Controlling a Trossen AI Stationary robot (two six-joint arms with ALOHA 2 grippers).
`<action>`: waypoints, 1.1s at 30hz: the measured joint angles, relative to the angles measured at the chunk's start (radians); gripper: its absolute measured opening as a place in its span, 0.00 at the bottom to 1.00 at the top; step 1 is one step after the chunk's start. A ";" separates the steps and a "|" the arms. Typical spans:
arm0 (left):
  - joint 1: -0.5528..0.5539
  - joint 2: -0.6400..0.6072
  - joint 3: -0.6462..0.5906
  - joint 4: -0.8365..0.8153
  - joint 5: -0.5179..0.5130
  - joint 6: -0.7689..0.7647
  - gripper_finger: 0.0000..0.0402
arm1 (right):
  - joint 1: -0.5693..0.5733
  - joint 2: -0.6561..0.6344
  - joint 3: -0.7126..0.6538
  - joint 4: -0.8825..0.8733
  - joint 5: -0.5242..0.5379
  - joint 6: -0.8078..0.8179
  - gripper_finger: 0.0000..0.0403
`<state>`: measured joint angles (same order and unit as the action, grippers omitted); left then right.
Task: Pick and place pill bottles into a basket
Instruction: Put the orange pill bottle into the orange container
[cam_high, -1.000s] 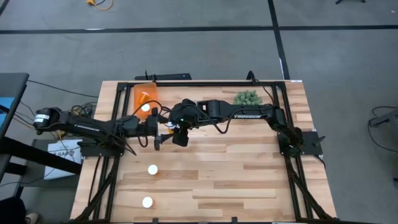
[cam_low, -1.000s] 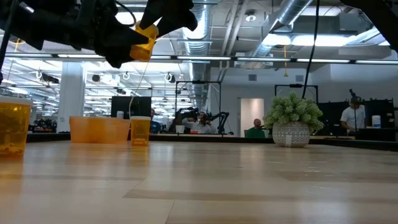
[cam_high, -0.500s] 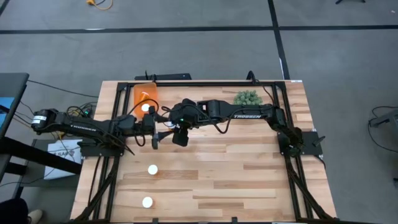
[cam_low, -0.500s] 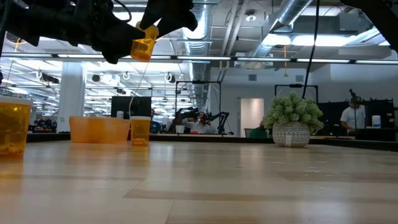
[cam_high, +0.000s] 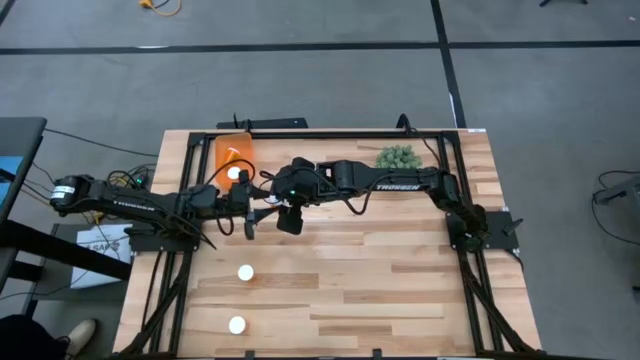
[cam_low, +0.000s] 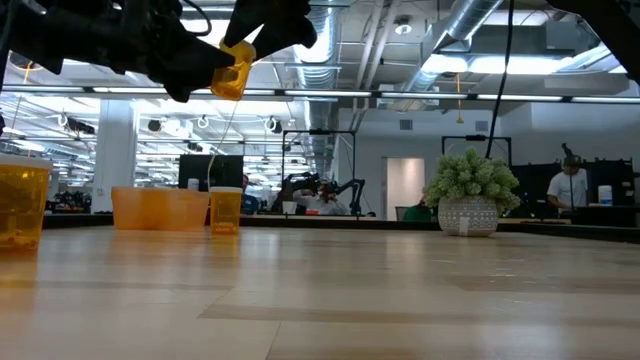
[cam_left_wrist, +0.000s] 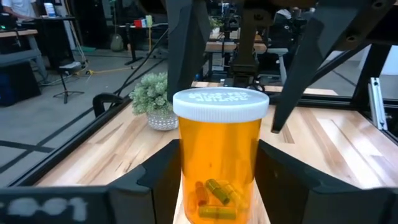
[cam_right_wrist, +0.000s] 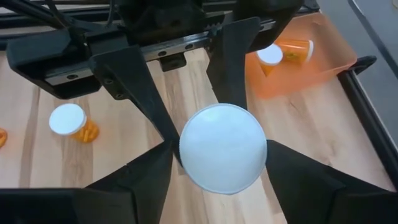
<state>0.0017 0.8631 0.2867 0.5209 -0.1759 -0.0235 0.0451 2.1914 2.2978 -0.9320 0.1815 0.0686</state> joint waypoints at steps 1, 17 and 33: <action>0.000 0.000 0.000 0.000 -0.005 0.001 0.42 | 0.000 0.000 0.000 0.001 0.001 -0.004 0.62; 0.000 -0.011 0.000 -0.075 -0.103 0.039 0.43 | -0.015 0.000 0.000 -0.129 0.035 -0.050 0.83; 0.091 -0.446 0.000 -0.450 -0.373 0.107 0.43 | 0.060 -0.002 -0.125 -0.301 0.198 0.031 0.93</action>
<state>0.0923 0.4169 0.2867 0.0714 -0.5484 0.0834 0.1055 2.1896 2.1733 -1.2328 0.3798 0.0993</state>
